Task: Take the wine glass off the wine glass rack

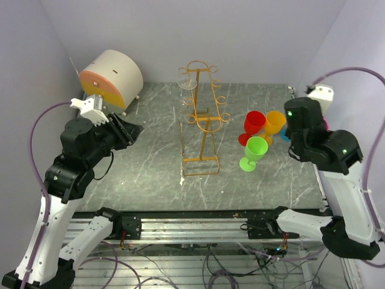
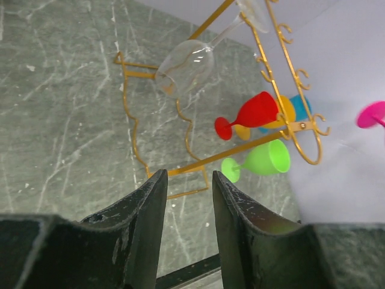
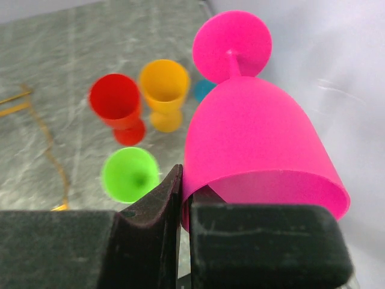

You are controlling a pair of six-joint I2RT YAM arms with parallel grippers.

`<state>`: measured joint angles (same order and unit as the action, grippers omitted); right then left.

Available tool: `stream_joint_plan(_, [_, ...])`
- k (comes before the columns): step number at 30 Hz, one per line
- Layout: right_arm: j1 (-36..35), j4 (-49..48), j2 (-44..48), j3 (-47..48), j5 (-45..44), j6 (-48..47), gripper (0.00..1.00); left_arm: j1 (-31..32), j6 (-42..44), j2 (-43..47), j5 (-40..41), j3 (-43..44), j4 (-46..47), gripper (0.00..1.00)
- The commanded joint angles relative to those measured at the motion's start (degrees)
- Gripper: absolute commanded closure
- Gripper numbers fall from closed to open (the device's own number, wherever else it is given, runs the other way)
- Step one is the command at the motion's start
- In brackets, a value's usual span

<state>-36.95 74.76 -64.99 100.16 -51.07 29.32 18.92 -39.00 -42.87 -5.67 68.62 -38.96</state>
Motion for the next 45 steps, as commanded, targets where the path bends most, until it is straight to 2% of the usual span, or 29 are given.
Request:
stream_joint_plan(1, [5.4,2.8,2.7,-4.3,-0.6,-3.7,1.0,0.0,5.0,-1.9,2.5,-0.3,1.2,0.54])
stream_joint_plan(8, [8.4,0.6,1.5,-10.6,6.5,-4.8,1.0,0.0,6.2,-3.9,1.8,-2.1,2.9,0.54])
stream_joint_plan(15, [16.9,-5.1,3.2,-18.2,19.4,-7.5,0.99,0.0,7.6,-3.9,2.4,-3.9,3.4,0.55])
stream_joint_plan(21, [20.9,-7.2,3.5,-21.3,23.2,-7.7,1.0,0.0,8.4,-3.0,3.2,-6.7,4.1,0.54])
stream_joint_plan(37, [33.6,-16.7,0.6,-32.3,45.9,-10.0,1.0,0.0,11.5,-1.7,4.9,-12.5,5.0,0.55])
stream_joint_plan(45, [35.2,-17.6,-1.6,-33.0,47.3,-10.2,1.0,-0.1,11.5,-2.1,4.2,-16.6,6.8,0.56])
